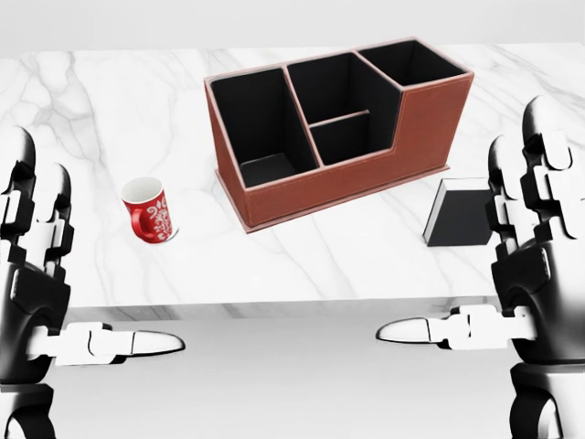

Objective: Pick up the book and place it in the back compartment of the caddy.

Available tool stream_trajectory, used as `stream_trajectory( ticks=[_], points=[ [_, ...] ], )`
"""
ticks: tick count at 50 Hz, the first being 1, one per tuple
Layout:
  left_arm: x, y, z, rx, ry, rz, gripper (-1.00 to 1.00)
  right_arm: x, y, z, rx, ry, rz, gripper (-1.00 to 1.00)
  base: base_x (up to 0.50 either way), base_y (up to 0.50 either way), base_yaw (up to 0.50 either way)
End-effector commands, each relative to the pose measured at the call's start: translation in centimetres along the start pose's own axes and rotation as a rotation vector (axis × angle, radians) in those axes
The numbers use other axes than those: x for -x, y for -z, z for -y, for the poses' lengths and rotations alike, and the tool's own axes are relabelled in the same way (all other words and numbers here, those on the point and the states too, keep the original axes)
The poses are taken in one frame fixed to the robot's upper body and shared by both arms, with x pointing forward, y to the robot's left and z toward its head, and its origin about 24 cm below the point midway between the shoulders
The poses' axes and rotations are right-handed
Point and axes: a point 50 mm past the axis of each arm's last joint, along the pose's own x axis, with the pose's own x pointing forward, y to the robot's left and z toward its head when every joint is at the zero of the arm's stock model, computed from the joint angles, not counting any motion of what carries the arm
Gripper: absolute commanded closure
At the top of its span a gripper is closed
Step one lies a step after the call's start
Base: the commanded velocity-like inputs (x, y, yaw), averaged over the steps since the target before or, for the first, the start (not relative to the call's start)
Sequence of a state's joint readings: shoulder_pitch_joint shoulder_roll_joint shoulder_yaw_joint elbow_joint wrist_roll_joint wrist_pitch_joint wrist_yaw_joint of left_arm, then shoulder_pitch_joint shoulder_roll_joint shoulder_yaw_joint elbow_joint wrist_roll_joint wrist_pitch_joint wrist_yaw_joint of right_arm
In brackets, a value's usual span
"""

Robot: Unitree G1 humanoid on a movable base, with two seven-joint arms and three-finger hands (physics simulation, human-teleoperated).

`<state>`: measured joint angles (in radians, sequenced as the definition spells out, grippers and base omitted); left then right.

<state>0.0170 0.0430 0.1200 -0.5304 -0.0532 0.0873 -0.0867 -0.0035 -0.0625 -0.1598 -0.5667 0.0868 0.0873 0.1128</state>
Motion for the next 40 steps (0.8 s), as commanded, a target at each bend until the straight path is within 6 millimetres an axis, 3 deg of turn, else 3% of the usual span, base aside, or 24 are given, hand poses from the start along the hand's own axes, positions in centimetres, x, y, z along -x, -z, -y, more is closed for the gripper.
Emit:
stream_trajectory(
  ticks=[1,40],
  points=[
    [0.08,-0.74,0.11,-0.002,0.006,0.03,-1.0,0.02,-0.8,0.17,0.027,-0.007,0.032,-1.0,0.5,0.0,0.0],
    [0.38,-0.29,0.6,-0.008,0.021,0.006,-1.0,0.1,-0.78,-0.02,0.046,-0.02,0.028,-1.0,0.5,0.0,0.0]
  ],
)
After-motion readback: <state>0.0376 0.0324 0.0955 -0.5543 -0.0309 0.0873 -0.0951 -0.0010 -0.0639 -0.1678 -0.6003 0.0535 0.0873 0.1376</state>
